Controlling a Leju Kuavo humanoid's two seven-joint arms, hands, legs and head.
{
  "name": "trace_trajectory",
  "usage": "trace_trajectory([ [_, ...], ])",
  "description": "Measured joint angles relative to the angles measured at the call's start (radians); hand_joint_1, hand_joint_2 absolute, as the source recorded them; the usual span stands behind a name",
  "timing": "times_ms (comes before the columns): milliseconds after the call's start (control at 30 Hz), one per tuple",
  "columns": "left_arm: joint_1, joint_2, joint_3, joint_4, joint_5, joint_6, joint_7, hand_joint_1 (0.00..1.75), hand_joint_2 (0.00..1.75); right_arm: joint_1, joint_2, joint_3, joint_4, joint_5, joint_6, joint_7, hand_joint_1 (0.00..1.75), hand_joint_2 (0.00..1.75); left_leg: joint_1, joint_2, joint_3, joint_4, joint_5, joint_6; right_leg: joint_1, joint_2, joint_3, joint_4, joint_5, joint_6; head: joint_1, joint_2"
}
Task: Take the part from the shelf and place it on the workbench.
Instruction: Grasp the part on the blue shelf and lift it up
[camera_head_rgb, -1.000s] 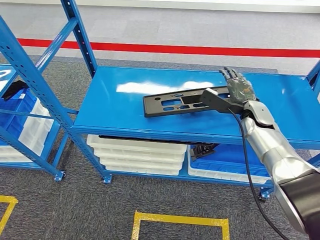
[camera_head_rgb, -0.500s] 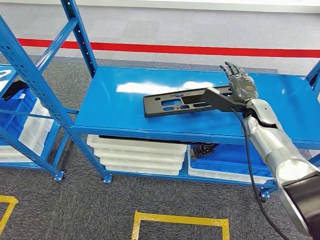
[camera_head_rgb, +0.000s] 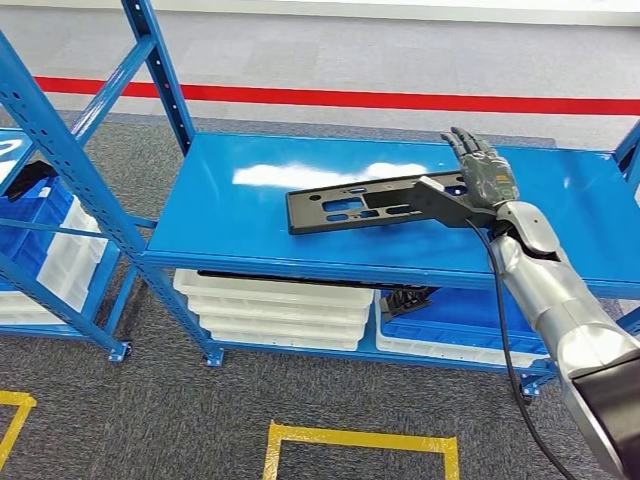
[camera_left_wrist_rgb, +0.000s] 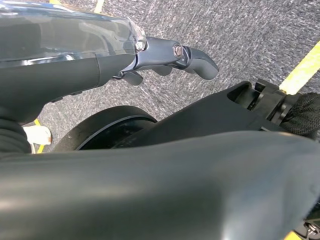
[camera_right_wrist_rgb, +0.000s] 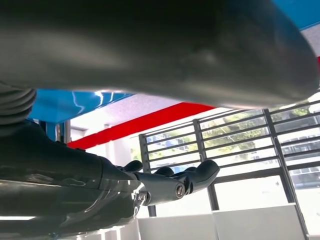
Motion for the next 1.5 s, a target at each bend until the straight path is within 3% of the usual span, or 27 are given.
trace_trajectory([
  [1500,-0.001,-0.002,-0.013,0.000,0.001,0.014,-0.024,0.00,1.75,0.007,-0.014,0.004,-0.022,0.016,-0.031,0.002,0.00,0.00,0.000,0.000,0.000,0.000,0.000,0.000,0.000,0.000,0.000,0.000,0.000,0.000,0.000,0.000],
])
